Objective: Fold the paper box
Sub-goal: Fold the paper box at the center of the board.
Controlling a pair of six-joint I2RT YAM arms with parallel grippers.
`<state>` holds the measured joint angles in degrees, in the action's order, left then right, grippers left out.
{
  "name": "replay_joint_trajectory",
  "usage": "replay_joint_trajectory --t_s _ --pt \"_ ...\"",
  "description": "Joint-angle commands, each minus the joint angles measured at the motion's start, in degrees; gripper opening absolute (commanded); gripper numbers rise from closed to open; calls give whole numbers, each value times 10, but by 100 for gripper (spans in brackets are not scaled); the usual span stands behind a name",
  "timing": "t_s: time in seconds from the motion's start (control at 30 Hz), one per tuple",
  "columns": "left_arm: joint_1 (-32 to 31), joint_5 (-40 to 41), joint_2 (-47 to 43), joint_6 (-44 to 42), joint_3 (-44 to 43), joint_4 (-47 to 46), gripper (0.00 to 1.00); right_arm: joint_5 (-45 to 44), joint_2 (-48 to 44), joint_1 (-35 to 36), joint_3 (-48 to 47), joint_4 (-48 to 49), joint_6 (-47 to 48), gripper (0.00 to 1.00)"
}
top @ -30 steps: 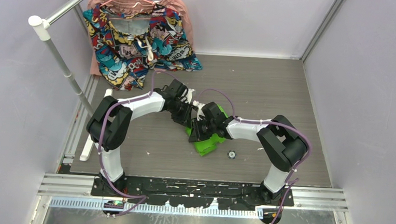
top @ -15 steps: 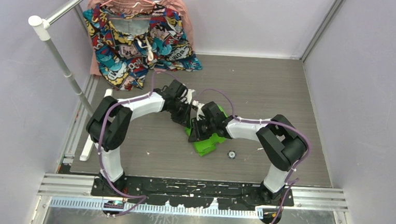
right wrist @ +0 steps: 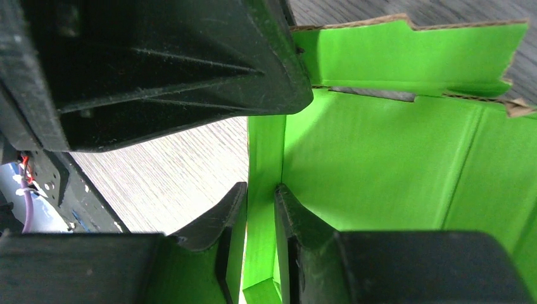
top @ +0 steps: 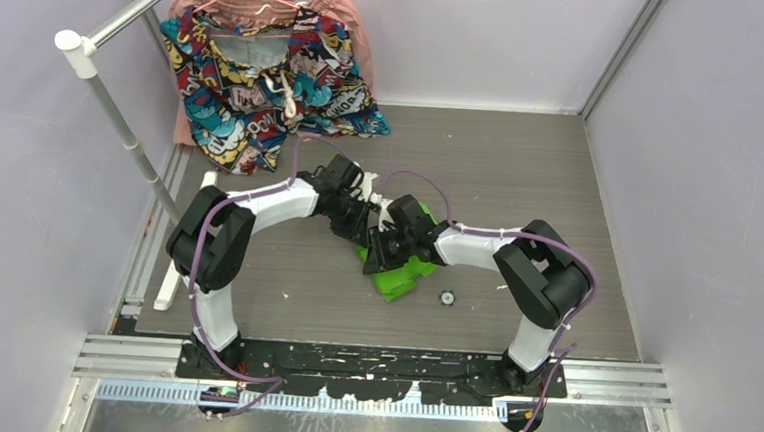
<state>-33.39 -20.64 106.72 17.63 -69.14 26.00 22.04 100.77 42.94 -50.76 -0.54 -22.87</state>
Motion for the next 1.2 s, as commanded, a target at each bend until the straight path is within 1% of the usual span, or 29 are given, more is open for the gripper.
replay_joint_trajectory --t_s 0.0,0.13,0.33,0.53,0.97,1.17 --pt "-25 13 23 6 14 34 0 -29 25 1 -4 -32 14 29" --pt "-30 27 24 6 13 39 0 -30 22 1 -8 -38 16 34" --pt "-34 54 25 8 13 50 0 -37 7 1 -13 -55 20 55" --pt "-38 78 25 15 17 51 0 -43 -31 1 -17 -69 15 64" --pt "-45 92 14 30 17 54 0 -74 -158 -10 -59 -129 -4 65" --pt "-47 111 7 34 12 65 0 -114 -216 -16 -87 -169 -17 66"
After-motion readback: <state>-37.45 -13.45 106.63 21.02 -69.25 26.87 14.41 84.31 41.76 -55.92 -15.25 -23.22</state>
